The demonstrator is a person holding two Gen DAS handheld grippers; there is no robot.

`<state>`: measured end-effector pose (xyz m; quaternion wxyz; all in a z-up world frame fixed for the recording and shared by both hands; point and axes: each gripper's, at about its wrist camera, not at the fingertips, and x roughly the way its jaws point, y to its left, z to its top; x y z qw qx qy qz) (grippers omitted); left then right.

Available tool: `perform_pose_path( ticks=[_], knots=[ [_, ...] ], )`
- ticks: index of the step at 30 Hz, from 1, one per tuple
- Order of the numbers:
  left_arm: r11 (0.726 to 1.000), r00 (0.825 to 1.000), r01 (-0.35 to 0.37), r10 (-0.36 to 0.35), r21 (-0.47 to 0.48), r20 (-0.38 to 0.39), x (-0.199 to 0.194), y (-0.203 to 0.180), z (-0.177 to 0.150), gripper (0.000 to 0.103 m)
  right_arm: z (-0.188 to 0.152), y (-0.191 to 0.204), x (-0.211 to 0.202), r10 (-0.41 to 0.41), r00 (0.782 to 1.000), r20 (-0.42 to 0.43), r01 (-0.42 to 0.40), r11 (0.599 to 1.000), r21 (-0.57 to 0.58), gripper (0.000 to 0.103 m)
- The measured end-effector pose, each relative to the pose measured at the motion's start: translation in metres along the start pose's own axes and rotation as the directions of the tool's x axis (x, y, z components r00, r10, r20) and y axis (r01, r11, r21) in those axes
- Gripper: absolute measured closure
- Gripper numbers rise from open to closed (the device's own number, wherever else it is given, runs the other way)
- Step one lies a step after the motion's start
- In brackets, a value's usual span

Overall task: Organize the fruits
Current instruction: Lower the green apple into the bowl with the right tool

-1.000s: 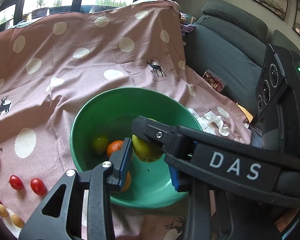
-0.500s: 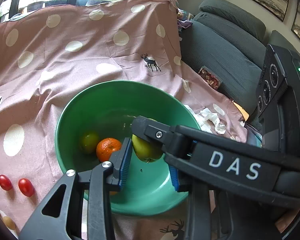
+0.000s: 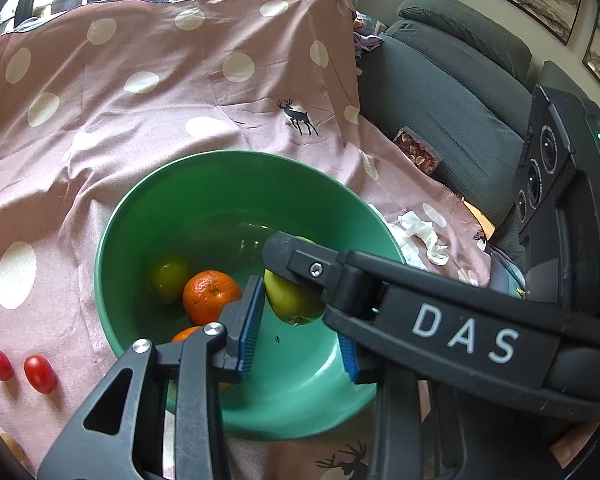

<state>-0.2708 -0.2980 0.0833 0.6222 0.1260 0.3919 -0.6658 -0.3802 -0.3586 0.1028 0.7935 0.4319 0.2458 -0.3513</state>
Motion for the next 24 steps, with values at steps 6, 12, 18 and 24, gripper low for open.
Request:
perform_pose_path(
  ticks=[6,12,18,24],
  knots=[
    [1.0,1.0,0.004,-0.004,-0.003,-0.003,0.0023,0.0008,0.0,0.069,0.0006,-0.0002,0.0014,-0.01,1.0,-0.003,0.01,1.0,-0.001,0.065],
    [1.0,1.0,0.009,-0.009,-0.009,-0.007,0.0042,0.0015,-0.0017,0.069,0.0005,0.0003,0.0034,-0.026,1.0,-0.006,0.026,1.0,-0.006,0.065],
    [1.0,1.0,0.011,-0.012,-0.013,-0.009,0.0053,0.0019,-0.003,0.069,0.0004,0.0018,0.0044,-0.038,0.999,-0.006,0.038,0.999,-0.012,0.065],
    [1.0,1.0,0.019,-0.019,-0.022,-0.012,0.0073,0.0029,-0.0034,0.069,0.0007,0.0025,0.0058,-0.05,0.999,-0.009,0.05,0.999,-0.017,0.065]
  ],
)
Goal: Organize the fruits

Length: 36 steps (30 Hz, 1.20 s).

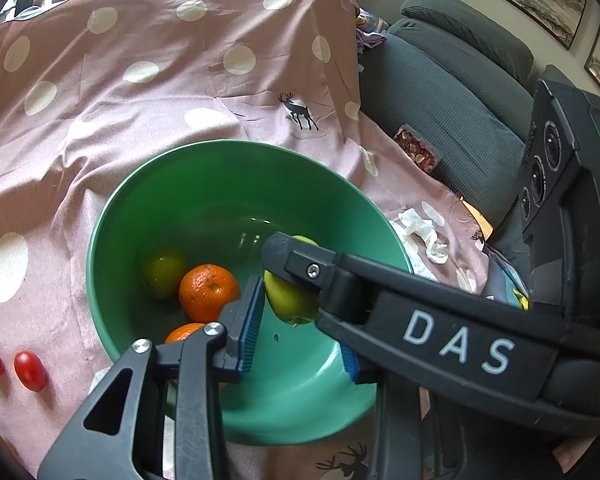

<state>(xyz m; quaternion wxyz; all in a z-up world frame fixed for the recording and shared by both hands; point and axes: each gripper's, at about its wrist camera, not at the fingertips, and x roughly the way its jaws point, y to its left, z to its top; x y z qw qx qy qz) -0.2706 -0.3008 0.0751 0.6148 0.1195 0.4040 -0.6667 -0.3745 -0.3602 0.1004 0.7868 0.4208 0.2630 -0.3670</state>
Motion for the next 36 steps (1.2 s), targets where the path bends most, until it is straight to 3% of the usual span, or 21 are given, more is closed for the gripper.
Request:
perform_pose_path(
  ticks=[27,36],
  knots=[
    [1.0,1.0,0.009,-0.009,-0.012,-0.005,0.0031,0.0028,-0.0024,0.069,0.0001,-0.0011,0.0031,-0.014,1.0,-0.003,0.014,1.0,-0.004,0.065],
    [0.999,1.0,-0.027,0.026,-0.023,-0.016,0.0019,0.0011,-0.0034,0.068,-0.0007,0.0003,0.0034,-0.032,0.999,-0.003,0.032,0.999,-0.014,0.065]
  ],
)
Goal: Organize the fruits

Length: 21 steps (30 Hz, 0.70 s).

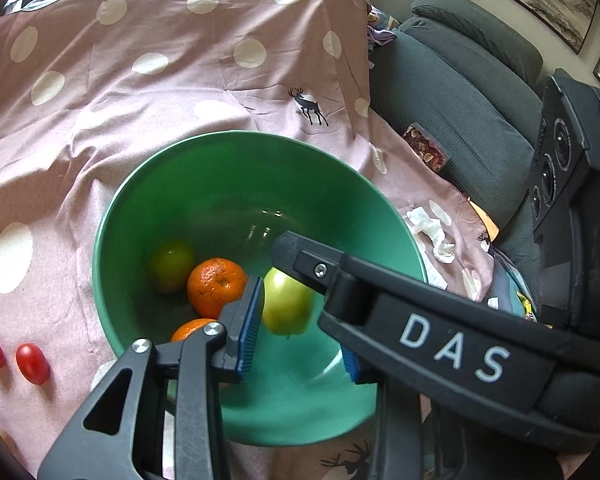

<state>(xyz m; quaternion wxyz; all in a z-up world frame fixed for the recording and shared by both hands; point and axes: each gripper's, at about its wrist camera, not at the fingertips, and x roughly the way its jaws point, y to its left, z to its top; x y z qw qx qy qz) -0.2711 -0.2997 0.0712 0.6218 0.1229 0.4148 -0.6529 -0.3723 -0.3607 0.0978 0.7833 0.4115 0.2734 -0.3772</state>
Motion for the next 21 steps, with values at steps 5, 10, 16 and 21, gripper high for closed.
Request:
perform_pose_path(
  ticks=[5,10,16,21],
  knots=[
    [0.999,0.999,-0.043,0.043,-0.008,0.005,-0.01,0.003,-0.001,0.056,0.0,0.003,-0.005,0.002,1.0,0.007,-0.002,1.0,-0.012,0.065],
    [0.998,0.998,-0.045,0.046,-0.039,0.037,-0.034,0.013,-0.004,0.053,0.0,0.006,-0.013,0.0,1.0,0.026,0.001,1.0,-0.027,0.065],
    [0.988,0.984,-0.117,0.129,-0.096,0.12,-0.085,0.034,-0.01,0.048,0.0,0.016,-0.018,0.003,0.999,0.037,-0.001,0.998,-0.056,0.066],
    [0.939,0.937,-0.279,0.312,-0.202,0.157,-0.132,0.07,-0.021,0.046,-0.001,0.034,-0.018,0.025,0.999,0.04,-0.022,0.995,-0.094,0.066]
  ],
)
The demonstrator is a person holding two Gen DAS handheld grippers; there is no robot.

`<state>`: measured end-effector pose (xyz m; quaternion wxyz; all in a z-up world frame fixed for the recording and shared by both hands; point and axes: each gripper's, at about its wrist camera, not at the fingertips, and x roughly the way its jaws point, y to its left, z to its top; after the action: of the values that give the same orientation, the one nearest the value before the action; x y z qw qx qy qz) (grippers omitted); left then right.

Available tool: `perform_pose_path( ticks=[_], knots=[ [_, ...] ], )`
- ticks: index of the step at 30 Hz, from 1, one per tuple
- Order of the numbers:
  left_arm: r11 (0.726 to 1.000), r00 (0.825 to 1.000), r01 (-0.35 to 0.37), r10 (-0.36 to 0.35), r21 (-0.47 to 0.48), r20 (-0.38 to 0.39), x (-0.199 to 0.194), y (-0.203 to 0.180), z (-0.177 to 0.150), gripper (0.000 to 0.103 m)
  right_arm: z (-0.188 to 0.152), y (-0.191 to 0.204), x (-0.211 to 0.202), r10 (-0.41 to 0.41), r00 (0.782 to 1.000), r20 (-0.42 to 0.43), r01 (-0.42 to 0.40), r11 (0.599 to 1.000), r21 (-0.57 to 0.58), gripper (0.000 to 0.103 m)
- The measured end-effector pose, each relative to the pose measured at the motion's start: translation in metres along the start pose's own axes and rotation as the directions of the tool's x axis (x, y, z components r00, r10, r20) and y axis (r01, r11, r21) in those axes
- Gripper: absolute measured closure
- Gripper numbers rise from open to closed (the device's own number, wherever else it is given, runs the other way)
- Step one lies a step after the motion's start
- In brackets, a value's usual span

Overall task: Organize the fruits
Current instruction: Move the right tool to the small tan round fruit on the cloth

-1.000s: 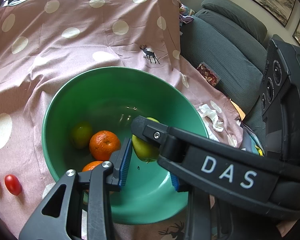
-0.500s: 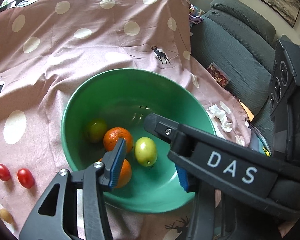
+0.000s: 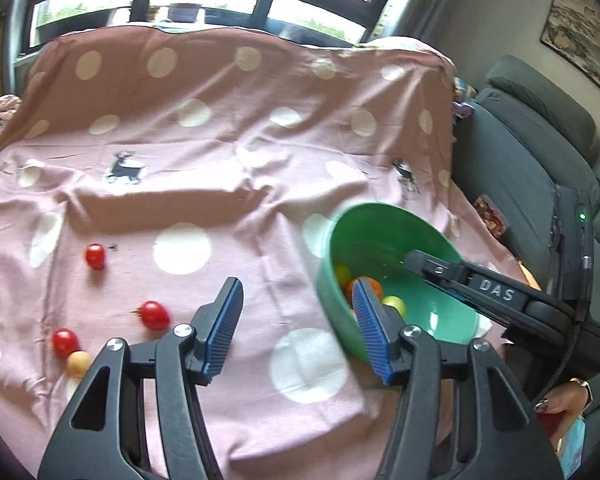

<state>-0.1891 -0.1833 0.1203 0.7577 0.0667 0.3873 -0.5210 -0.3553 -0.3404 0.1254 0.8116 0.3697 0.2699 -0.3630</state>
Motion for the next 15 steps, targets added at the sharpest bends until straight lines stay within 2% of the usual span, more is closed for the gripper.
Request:
perform_pose_path(
  ticks=[3,7,11,13,15],
  knots=[
    [0.988,0.99,-0.138,0.139,-0.07,0.013,-0.015,0.036,-0.002,0.046,-0.001,0.014,0.002,0.013,1.0,-0.004,-0.013,0.999,-0.03,0.066],
    [0.96,0.976,-0.215,0.218,-0.177,-0.002,-0.029,0.086,-0.012,0.046,-0.005,0.038,0.01,0.031,0.999,-0.016,-0.033,0.996,-0.083,0.066],
    [0.922,0.947,-0.32,0.318,-0.219,-0.042,-0.031,0.119,-0.028,0.047,-0.012,0.061,0.02,0.037,0.998,-0.042,-0.043,0.989,-0.139,0.066],
    [0.913,0.938,-0.345,0.339,-0.216,-0.069,-0.026,0.128,-0.035,0.047,-0.016,0.074,0.028,0.043,0.997,-0.064,-0.053,0.985,-0.165,0.066],
    [0.913,0.943,-0.333,0.322,-0.237,-0.085,-0.023,0.138,-0.039,0.049,-0.022,0.086,0.037,0.059,0.993,-0.098,-0.077,0.979,-0.19,0.066]
  ],
)
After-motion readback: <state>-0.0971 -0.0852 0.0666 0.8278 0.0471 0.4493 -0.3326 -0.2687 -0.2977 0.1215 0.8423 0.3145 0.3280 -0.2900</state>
